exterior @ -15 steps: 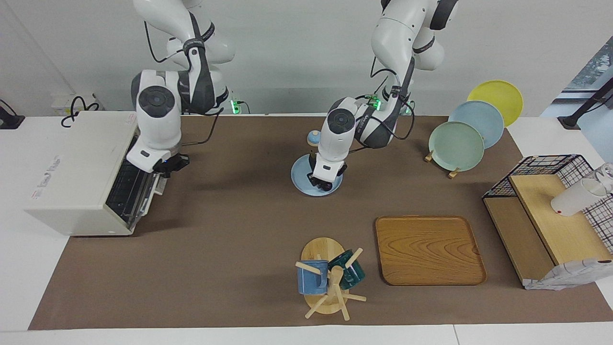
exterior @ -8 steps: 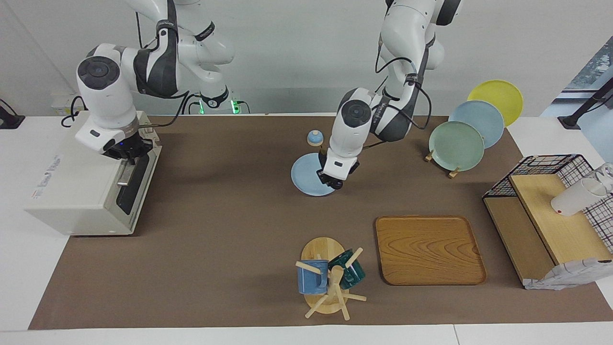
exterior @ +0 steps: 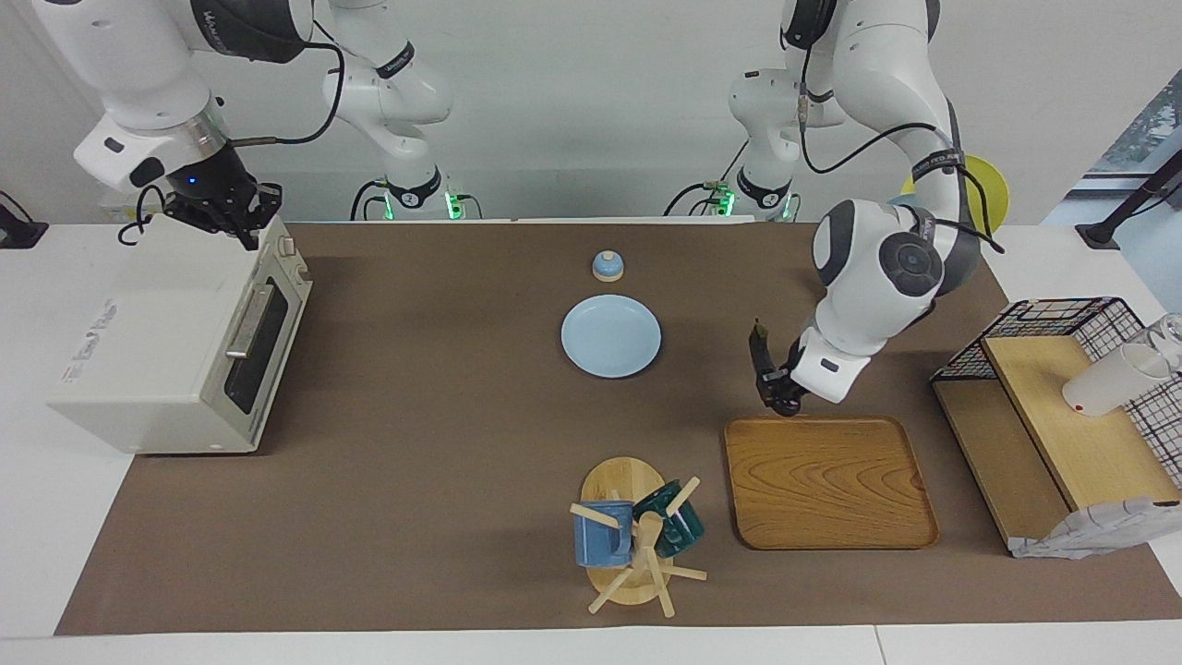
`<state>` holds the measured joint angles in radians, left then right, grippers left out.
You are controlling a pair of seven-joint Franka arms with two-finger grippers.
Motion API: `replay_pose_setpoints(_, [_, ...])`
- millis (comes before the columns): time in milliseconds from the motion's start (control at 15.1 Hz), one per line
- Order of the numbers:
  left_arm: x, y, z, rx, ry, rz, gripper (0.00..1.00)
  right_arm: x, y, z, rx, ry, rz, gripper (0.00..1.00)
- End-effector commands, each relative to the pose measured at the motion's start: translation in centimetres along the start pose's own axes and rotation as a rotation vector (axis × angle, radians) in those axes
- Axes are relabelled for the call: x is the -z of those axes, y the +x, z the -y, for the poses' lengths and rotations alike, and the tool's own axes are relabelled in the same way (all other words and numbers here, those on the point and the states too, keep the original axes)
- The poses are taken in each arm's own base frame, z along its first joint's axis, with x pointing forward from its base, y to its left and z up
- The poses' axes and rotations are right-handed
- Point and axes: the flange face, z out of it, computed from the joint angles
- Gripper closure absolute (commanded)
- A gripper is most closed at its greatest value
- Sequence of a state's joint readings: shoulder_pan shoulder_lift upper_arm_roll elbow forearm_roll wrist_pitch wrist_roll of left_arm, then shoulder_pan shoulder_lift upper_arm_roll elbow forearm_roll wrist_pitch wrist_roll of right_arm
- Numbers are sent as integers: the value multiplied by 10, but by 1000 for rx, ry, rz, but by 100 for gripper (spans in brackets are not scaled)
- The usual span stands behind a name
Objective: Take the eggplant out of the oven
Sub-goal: 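Carry the eggplant with the left gripper onto the wooden tray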
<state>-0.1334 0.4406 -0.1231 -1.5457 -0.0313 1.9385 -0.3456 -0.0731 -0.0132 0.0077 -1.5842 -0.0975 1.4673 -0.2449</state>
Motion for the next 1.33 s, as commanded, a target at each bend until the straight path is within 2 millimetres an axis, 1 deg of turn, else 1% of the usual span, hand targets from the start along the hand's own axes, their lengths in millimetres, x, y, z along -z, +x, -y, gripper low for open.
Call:
replay_pose_setpoints(0, [-29,52,33,-27,10,-49,100,-7,3,4,-16,28,16,73])
replay_pose_setpoints(66, [-36,58,39,-45,7,-73,100,-9,3,5,-16,32,21,7])
replay_pose_setpoints(133, [-43,62,40,-53,4,-82,100,-10,4,7,-14,33,27,0])
replay_pose_setpoints(199, [-45,65,48,-44,3,-84,100,-16,10,11,-5,41,57,0])
replay_pose_setpoints(266, [-46,68,50,-53,2,-97,100,-24,18,14,1,40,85,0])
replay_pose_setpoints(332, [-48,69,50,-56,0,-105,100,-12,21,19,11,32,72,0])
replay_pose_setpoints(398, [-55,72,50,-57,-1,-109,100,-9,19,19,10,31,70,0])
replay_pose_setpoints(531, [-57,80,47,-60,-4,-117,100,-8,17,19,4,32,76,0])
replay_pose_setpoints(598, [-59,82,48,-61,-3,-116,100,-7,14,17,1,35,81,0])
replay_pose_setpoints(664, [-57,86,50,-86,9,-119,100,-5,5,14,-10,36,78,0])
replay_pose_setpoints(730, [-56,91,50,-91,18,-107,100,-7,1,15,-11,37,84,0])
replay_pose_setpoints(797, [-64,100,45,-93,17,-91,100,-6,-1,15,-11,37,83,0])
replay_pose_setpoints(863, [-67,107,37,-98,17,-87,100,-6,-1,15,-11,37,83,0])
replay_pose_setpoints(930, [-66,106,30,-108,21,-83,100,-5,1,22,2,36,80,0])
replay_pose_setpoints(1262, [-68,106,38,-118,21,-75,100,-5,0,15,-21,42,74,0])
